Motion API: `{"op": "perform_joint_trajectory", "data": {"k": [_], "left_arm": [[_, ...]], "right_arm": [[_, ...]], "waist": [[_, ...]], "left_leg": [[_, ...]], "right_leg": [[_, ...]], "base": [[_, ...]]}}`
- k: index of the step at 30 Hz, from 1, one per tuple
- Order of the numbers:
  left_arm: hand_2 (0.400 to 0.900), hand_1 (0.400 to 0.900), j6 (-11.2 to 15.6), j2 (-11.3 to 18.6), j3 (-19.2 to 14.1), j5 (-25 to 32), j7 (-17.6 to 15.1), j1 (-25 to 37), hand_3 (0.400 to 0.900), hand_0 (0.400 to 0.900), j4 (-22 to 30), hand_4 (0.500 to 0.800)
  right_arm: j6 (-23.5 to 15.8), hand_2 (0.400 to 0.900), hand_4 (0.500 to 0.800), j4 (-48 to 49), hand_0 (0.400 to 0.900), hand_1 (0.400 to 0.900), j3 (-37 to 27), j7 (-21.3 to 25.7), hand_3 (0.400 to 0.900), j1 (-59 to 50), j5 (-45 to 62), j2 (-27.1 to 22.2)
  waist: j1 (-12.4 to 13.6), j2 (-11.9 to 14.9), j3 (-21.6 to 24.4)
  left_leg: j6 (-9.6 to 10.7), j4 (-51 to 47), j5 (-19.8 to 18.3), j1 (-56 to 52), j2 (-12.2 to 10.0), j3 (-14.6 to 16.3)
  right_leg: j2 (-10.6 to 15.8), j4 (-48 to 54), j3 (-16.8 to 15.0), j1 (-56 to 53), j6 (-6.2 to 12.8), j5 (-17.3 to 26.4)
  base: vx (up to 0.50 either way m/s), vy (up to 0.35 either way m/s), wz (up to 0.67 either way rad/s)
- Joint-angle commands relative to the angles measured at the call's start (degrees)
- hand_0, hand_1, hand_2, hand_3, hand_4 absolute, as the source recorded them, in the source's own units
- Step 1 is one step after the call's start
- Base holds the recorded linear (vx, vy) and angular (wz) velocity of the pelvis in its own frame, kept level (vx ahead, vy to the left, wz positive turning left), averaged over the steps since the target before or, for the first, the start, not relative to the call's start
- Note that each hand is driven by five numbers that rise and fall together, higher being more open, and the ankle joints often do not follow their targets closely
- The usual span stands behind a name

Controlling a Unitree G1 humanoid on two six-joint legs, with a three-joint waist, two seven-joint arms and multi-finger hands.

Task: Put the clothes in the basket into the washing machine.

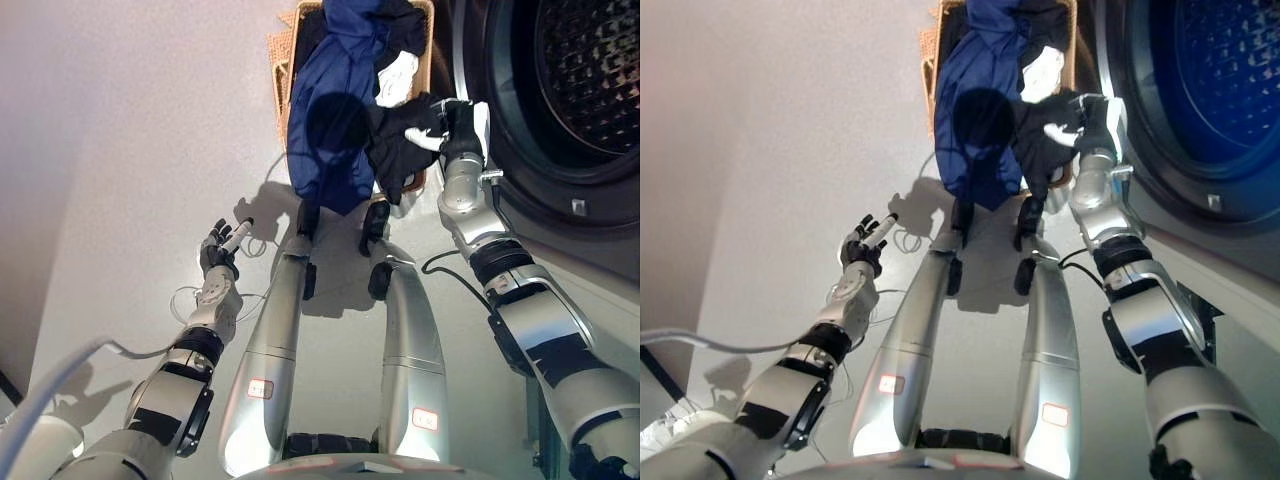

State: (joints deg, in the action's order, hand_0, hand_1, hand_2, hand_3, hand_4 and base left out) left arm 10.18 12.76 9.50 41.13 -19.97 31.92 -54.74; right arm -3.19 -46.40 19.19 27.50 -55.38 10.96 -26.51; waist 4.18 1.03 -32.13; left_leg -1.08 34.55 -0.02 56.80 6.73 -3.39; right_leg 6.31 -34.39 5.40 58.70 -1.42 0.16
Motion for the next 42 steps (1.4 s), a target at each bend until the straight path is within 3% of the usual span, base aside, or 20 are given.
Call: {"op": "perform_joint_trajectory", "data": {"k": [1, 7, 18, 28, 32, 33, 34, 38, 39, 40, 41, 42], "left_arm": [[0.900, 0.900, 1.6, 0.0, -3.2, 1.8, -2.0, -6.2, 0.900, 0.900, 0.1, 0.800], [0.900, 0.900, 1.2, 0.5, -4.2, 2.7, -2.1, -7.1, 0.900, 0.900, -1.1, 0.800], [0.900, 0.900, 1.1, 0.1, -1.3, 3.4, -2.8, -6.3, 0.900, 0.900, -1.7, 0.800], [0.900, 0.900, 0.8, -1.0, 3.0, 4.7, -1.4, -5.6, 0.900, 0.900, -2.6, 0.800], [0.900, 0.900, 0.7, -1.6, 3.6, 5.0, -1.3, -6.2, 0.900, 0.900, -2.2, 0.800], [0.900, 0.900, 0.7, -1.6, 3.7, 5.1, -1.3, -6.3, 0.900, 0.900, -2.3, 0.800], [0.900, 0.900, 0.7, -1.8, 3.8, 5.0, -1.4, -6.3, 0.900, 0.900, -2.4, 0.800], [0.900, 0.900, 0.8, -1.9, 3.7, 5.2, -1.5, -6.5, 0.900, 0.900, -2.8, 0.800], [0.900, 0.900, 0.8, -1.9, 3.7, 5.3, -1.6, -6.5, 0.900, 0.900, -2.7, 0.800], [0.900, 0.900, 0.9, -1.9, 3.8, 5.2, -1.6, -6.6, 0.900, 0.900, -2.5, 0.800], [0.900, 0.900, 0.9, -2.1, 3.7, 5.2, -1.6, -6.8, 0.900, 0.900, -2.5, 0.800], [0.900, 0.900, 0.9, -2.2, 3.7, 5.2, -1.5, -7.0, 0.900, 0.900, -2.5, 0.800]], "right_arm": [[-8.2, 0.400, 0.500, 9.0, 0.400, 0.400, -6.8, 4.8, 0.400, 0.8, 2.6, -2.5], [-12.4, 0.400, 0.500, 9.7, 0.400, 0.400, -15.2, 8.9, 0.400, -0.4, 10.5, -1.5], [-16.0, 0.400, 0.500, -6.3, 0.400, 0.400, -20.9, 17.5, 0.400, -12.4, 24.6, -1.9], [-21.9, 0.400, 0.500, -19.3, 0.400, 0.400, -24.3, 11.7, 0.400, -23.7, 48.9, -6.0], [-23.0, 0.400, 0.500, -19.3, 0.400, 0.400, -24.0, 11.1, 0.400, -25.4, 51.3, -7.8], [-23.0, 0.422, 0.513, -19.6, 0.422, 0.422, -23.8, 11.1, 0.422, -25.5, 51.5, -8.1], [-23.1, 0.400, 0.500, -19.8, 0.400, 0.400, -23.5, 11.1, 0.400, -25.8, 51.7, -8.2], [-24.0, 0.400, 0.500, -20.2, 0.400, 0.400, -23.6, 12.1, 0.400, -26.2, 51.6, -8.8], [-24.0, 0.563, 0.598, -20.1, 0.563, 0.563, -23.4, 12.4, 0.563, -26.4, 51.3, -9.0], [-23.6, 0.790, 0.734, -20.0, 0.790, 0.790, -23.1, 12.3, 0.790, -26.4, 50.8, -9.3], [-23.3, 0.900, 0.800, -20.1, 0.900, 0.900, -22.9, 12.1, 0.900, -26.2, 50.7, -9.5], [-23.2, 0.900, 0.800, -20.1, 0.900, 0.900, -22.9, 11.7, 0.900, -26.0, 51.1, -9.4]], "waist": [[-2.3, -0.9, 3.6], [-2.6, -1.2, 4.0], [-1.8, -3.0, 4.0], [0.9, -5.7, 5.5], [1.4, -6.6, 6.2], [1.5, -6.7, 6.3], [1.6, -6.8, 6.5], [1.8, -7.2, 6.9], [1.9, -7.3, 7.0], [1.9, -7.4, 7.0], [2.0, -7.5, 7.0], [2.0, -7.6, 7.1]], "left_leg": [[1.3, -5.8, -4.0, -5.4, -0.4, -0.8], [1.1, -6.6, -4.5, -8.0, -0.6, -0.4], [0.9, -6.3, -4.9, -8.0, -0.6, 0.2], [0.9, -6.3, -4.6, -6.8, -0.2, 0.6], [0.9, -6.5, -4.2, -6.4, 0.0, 0.6], [0.9, -6.7, -4.2, -6.4, 0.0, 0.6], [1.0, -6.8, -4.1, -6.3, 0.0, 0.7], [1.1, -7.0, -3.8, -6.2, 0.1, 0.8], [1.1, -6.9, -3.7, -6.1, 0.1, 0.8], [1.1, -6.8, -3.7, -6.0, 0.2, 0.9], [1.1, -6.7, -3.7, -5.9, 0.2, 0.9], [1.1, -6.6, -3.7, -5.8, 0.2, 0.9]], "right_leg": [[-0.7, -0.7, -2.3, -3.8, 5.00, -6.6], [-1.1, 0.7, -2.8, -6.4, 4.99, -6.6], [-1.2, 0.5, -3.1, -6.5, 4.85, -7.0], [-0.7, -0.5, -3.3, -4.8, 5.08, -7.0], [-0.5, -1.0, -3.6, -4.1, 5.10, -7.0], [-0.4, -1.0, -3.5, -4.0, 5.13, -7.0], [-0.4, -1.1, -3.5, -4.0, 5.15, -7.0], [-0.3, -1.4, -3.6, -3.7, 5.11, -7.0], [-0.3, -1.6, -3.6, -3.5, 5.11, -7.0], [-0.2, -1.8, -3.6, -3.4, 5.11, -7.1], [-0.1, -2.1, -3.6, -3.3, 5.15, -7.1], [-0.1, -2.2, -3.6, -3.2, 5.14, -7.1]], "base": [[0.03, 0.015, -0.11], [0.03, 0.008, -0.08], [0.01, 0.001, -0.01], [0.01, -0.004, 0.02], [0.01, 0.000, 0.05], [0.00, 0.000, 0.00], [0.00, 0.000, 0.00], [0.00, 0.000, 0.00], [0.00, 0.000, 0.00], [0.00, 0.000, 0.00], [0.00, 0.000, 0.00], [0.00, 0.000, 0.00]]}}
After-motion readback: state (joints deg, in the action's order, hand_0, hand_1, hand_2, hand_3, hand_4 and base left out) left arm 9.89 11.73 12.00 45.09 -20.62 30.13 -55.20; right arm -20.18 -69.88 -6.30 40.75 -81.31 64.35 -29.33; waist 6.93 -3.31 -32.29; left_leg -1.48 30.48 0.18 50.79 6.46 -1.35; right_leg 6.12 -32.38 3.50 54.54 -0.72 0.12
